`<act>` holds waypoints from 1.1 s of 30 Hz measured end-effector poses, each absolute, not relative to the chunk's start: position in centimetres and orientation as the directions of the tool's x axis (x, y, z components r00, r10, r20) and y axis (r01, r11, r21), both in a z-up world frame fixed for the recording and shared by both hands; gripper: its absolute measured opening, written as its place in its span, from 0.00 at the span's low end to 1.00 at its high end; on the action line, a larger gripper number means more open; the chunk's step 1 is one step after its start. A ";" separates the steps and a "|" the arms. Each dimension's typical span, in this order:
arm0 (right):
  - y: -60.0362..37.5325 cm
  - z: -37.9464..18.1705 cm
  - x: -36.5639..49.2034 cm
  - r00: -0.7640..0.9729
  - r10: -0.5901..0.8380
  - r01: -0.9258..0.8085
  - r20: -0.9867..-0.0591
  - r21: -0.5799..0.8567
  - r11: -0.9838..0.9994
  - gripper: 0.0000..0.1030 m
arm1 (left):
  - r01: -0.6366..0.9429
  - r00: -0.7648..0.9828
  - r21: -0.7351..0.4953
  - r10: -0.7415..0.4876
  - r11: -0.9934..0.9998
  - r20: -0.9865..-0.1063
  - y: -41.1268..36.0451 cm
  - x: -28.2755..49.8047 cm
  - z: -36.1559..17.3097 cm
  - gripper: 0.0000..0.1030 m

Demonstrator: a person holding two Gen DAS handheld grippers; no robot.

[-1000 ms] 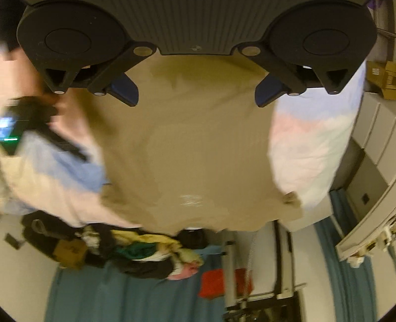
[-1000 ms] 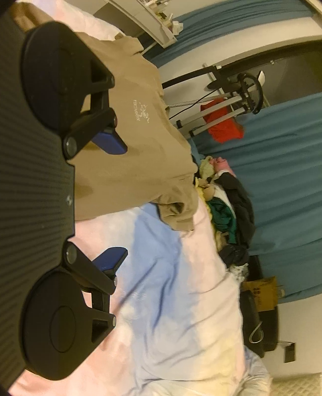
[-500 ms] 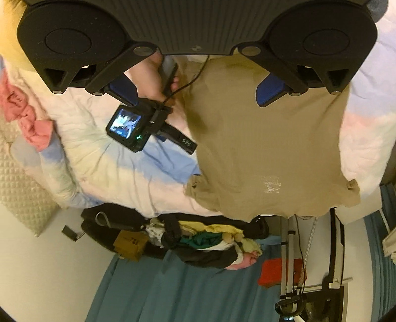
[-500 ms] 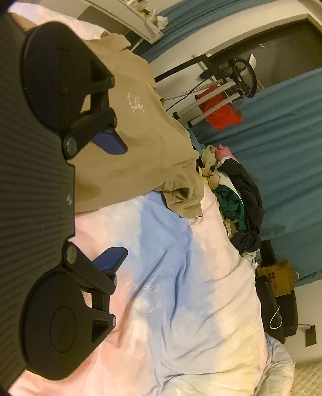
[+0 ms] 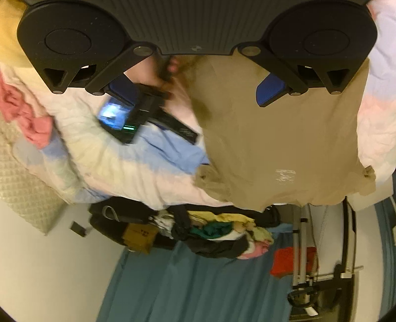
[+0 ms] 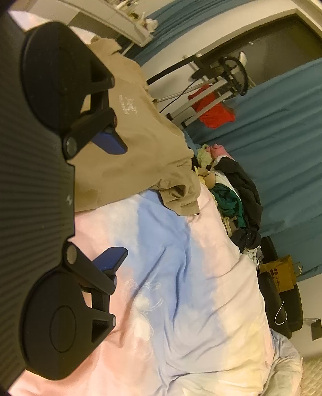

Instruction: Fold clothes

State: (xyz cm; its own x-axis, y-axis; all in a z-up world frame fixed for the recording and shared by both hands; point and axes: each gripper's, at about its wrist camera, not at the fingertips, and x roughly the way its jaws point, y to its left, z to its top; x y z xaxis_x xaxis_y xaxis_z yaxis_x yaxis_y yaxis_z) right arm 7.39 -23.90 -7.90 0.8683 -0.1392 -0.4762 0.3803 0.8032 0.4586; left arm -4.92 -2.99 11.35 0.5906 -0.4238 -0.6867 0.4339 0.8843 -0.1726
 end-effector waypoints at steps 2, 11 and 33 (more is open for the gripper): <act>-24.3 -8.0 7.1 0.879 -0.131 0.374 -0.458 0.494 0.785 0.81 | 0.427 0.618 -0.154 -0.412 0.891 -0.670 -2.6 -3.0 9.0 1.00; -27.9 -11.2 12.9 0.912 0.059 0.304 -0.405 0.767 0.564 0.82 | 0.242 0.762 -0.065 -0.231 0.968 -0.605 2.9 6.9 0.3 0.99; -32.4 -15.9 31.9 0.929 -0.085 0.365 -0.360 0.852 0.376 0.31 | 0.226 0.676 -0.234 -0.325 0.946 -0.661 3.7 18.1 -10.3 0.99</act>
State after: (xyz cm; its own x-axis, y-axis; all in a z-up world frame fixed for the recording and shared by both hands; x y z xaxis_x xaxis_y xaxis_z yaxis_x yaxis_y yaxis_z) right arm 31.87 -32.37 -15.85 0.9290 -0.0846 -0.3603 0.3646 0.3760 0.8519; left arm 18.10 3.68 -10.31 0.6762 -0.3252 -0.6611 0.2259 0.9456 -0.2341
